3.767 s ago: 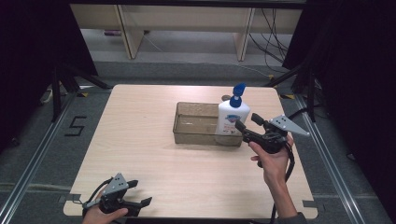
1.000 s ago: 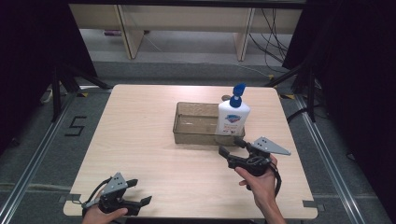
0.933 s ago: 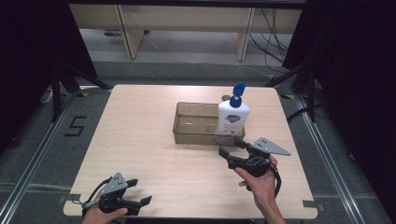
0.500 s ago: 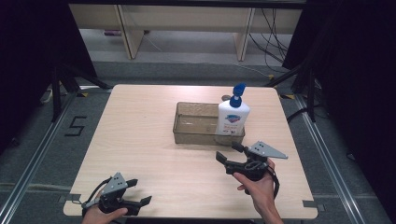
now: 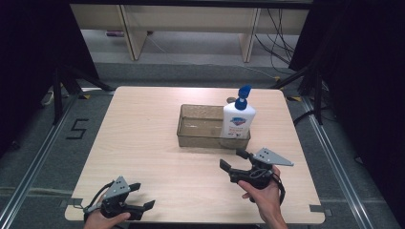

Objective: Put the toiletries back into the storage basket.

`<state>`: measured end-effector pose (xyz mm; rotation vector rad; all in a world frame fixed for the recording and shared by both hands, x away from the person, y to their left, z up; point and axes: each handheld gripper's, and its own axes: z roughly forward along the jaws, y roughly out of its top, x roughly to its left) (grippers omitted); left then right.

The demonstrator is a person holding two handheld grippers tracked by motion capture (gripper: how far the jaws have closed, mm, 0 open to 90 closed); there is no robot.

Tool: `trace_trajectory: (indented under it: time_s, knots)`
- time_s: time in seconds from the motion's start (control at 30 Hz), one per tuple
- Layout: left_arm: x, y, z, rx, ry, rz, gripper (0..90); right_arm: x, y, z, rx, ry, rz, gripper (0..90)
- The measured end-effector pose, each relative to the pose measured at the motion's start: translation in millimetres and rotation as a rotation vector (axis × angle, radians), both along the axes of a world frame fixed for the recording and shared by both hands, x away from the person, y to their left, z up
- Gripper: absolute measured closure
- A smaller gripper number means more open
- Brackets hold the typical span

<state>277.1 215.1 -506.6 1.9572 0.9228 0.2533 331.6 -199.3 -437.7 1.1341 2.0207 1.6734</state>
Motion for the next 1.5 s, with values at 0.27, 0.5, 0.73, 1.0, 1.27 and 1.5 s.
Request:
trace_trajectory:
  time_s: [0.27,0.5,0.73,1.0,1.27,1.5]
  knots:
    - [0.2,0.8,0.2,0.011,0.001,-0.006,14.7,-3.1,1.2,-5.3,-0.017,0.007,0.004,19.1]
    - [0.3,0.9,0.2,0.012,0.002,-0.008,14.7,-6.5,3.0,-9.0,-0.001,0.009,0.022,19.1]
    - [0.3,0.9,0.3,0.011,0.001,-0.008,14.7,-8.8,1.8,-12.2,-0.021,0.008,0.018,19.1]
    - [0.0,-0.1,0.0,-0.002,0.002,-0.001,14.7,-15.9,2.2,-16.0,-0.007,0.048,0.034,19.2]
    - [0.2,1.0,0.4,0.013,0.002,-0.009,14.7,-18.1,1.0,-20.5,-0.006,0.023,0.039,19.3]
    - [0.1,0.8,0.3,0.011,0.002,-0.008,14.7,-23.6,0.4,-24.0,0.003,0.065,0.033,16.5]
